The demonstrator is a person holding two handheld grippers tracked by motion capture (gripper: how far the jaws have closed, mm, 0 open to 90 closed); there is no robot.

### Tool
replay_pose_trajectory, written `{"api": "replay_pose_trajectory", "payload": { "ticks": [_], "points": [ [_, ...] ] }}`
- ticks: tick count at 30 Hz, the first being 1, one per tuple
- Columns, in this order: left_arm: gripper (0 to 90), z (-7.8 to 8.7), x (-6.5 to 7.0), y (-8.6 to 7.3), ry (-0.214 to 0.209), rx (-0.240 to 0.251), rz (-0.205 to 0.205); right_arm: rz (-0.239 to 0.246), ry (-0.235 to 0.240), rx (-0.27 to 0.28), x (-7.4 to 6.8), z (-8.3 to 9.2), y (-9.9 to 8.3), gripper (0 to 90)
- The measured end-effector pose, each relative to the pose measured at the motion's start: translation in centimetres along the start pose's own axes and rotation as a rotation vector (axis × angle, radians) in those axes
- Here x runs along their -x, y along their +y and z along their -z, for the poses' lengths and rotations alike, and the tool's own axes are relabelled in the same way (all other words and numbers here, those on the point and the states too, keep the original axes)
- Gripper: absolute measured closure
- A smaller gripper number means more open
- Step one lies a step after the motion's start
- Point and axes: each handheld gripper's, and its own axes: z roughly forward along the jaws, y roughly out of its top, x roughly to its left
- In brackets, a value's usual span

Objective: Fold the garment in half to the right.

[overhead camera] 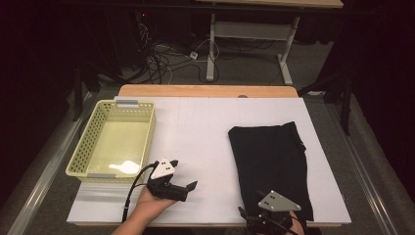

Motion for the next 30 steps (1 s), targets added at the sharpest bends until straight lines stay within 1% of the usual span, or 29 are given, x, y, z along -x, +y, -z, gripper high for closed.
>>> {"api": "replay_pose_trajectory", "payload": {
  "ticks": [3, 5, 7, 9, 10, 12, 13, 14, 17, 19, 21, 23, 25, 27, 29, 30],
  "points": [
    [0.0, 0.0, 0.0, 0.0, 0.001, 0.000, -0.002, 0.020, -0.033, -0.033, -0.2, -0.4, -0.2, 28.5],
    [0.0, 0.0, 0.0, 0.0, 0.002, 0.000, -0.003, 0.031, -0.047, -0.053, -0.4, -0.5, -0.1, 34.2],
    [0.0, 0.0, 0.1, 0.0, 0.004, 0.000, -0.003, 0.059, -0.078, -0.069, -0.7, -0.6, -0.2, 42.6],
    [0.0, 0.0, 0.1, 0.0, 0.005, 0.000, -0.003, 0.074, -0.100, -0.072, -0.8, -0.7, -0.2, 52.6],
    [0.0, 0.0, 0.1, 0.0, 0.005, 0.000, -0.003, 0.080, -0.102, -0.074, -0.7, -0.7, -0.1, 57.3],
    [0.0, 0.0, 0.1, 0.0, 0.006, -0.001, -0.002, 0.074, -0.093, -0.071, -0.5, -0.7, -0.1, 70.1],
    [0.0, 0.0, 0.0, 0.0, 0.006, -0.002, 0.000, 0.068, -0.089, -0.068, -0.4, -0.6, -0.1, 75.0],
    [0.0, 0.0, 0.0, 0.0, 0.006, -0.004, 0.001, 0.061, -0.082, -0.062, -0.2, -0.6, -0.1, 77.5],
    [0.0, -0.1, -0.1, 0.1, 0.000, -0.013, 0.005, 0.059, -0.063, -0.052, 0.0, -0.6, -0.1, 80.5],
    [0.0, -0.2, -0.1, 0.2, 0.001, -0.022, 0.006, 0.078, -0.056, -0.041, -0.1, -0.5, -0.1, 81.2],
    [0.0, -0.2, 0.0, 0.3, 0.006, -0.031, 0.004, 0.086, -0.043, -0.023, -0.2, -0.4, -0.1, 81.4],
    [0.0, -0.3, 0.0, 0.5, 0.004, -0.032, 0.020, 0.087, -0.029, -0.010, -0.4, -0.4, -0.1, 81.4],
    [0.0, -0.5, 0.1, 1.2, -0.019, -0.045, 0.039, 0.084, -0.016, 0.000, -0.5, -0.3, 0.0, 81.4],
    [0.0, -0.8, 0.5, 2.0, -0.023, -0.054, 0.031, 0.077, 0.009, 0.013, -0.8, -0.2, 0.0, 81.4],
    [0.0, -1.3, 0.8, 2.9, -0.028, -0.060, 0.017, 0.093, 0.025, 0.014, -1.3, -0.1, 0.0, 81.3],
    [0.0, -1.7, 1.0, 3.4, -0.028, -0.063, 0.017, 0.101, 0.032, 0.019, -1.5, -0.1, 0.0, 81.4]
  ]
}}
